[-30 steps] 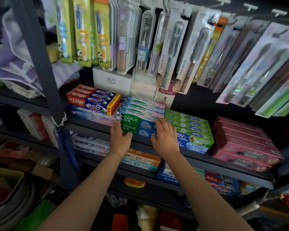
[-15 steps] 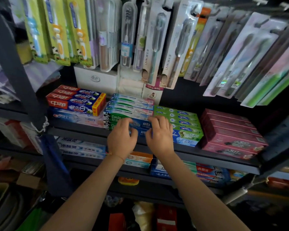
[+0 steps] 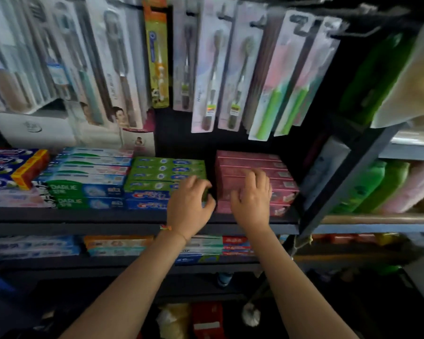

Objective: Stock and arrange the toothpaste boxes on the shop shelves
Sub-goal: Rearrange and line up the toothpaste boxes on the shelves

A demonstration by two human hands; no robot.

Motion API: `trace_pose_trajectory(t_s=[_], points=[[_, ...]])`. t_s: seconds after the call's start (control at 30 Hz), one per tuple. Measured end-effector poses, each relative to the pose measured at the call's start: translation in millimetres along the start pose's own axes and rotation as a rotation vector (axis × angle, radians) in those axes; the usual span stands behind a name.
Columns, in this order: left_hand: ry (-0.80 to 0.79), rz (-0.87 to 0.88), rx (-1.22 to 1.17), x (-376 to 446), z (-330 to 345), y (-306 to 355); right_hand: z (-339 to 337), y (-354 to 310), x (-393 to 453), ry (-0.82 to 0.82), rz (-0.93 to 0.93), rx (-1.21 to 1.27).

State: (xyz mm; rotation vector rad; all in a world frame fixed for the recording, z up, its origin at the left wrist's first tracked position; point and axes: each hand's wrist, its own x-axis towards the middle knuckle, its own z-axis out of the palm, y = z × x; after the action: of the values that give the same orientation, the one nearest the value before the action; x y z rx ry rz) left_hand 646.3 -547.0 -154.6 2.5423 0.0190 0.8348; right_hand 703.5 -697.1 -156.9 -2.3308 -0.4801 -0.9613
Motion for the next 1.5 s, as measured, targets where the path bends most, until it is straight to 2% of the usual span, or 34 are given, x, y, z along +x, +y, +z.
trace_pose_trajectory(t_s=[0.1,0.2,0.3,0.4,0.53,1.2,1.4,1.5], points=[[0.009,0.153,0.131,5.5,29.9,32.5,-21.0,50.7,3.1,0.024,0.114,-0.005],[-0.116,0.240,0.288,15.2,57.1,55.4,-31.1,87.5,0.0,-0.008,0.176,0.010],[-0.201,0.198,0.401,19.2,81.0,69.6,-34.9,110.1,-14.8,-0.098,0.243,0.108],[-0.162,0.130,0.441,16.1,91.7,77.2,-37.3,123.4,-34.8,-0.198,0.345,0.207],[-0.103,0.097,0.404,15.1,92.5,78.6,-39.9,128.6,-45.8,-0.323,0.487,0.318],[-0.090,0.040,0.410,17.5,89.7,85.8,-39.4,129.8,-30.4,-0.246,0.606,0.397],[-0.100,0.050,0.444,18.6,90.0,85.0,-34.1,127.2,-26.1,-0.366,0.756,0.689],[-0.168,0.081,0.500,25.0,88.9,87.0,-34.5,129.6,-18.3,-0.367,0.699,0.766]])
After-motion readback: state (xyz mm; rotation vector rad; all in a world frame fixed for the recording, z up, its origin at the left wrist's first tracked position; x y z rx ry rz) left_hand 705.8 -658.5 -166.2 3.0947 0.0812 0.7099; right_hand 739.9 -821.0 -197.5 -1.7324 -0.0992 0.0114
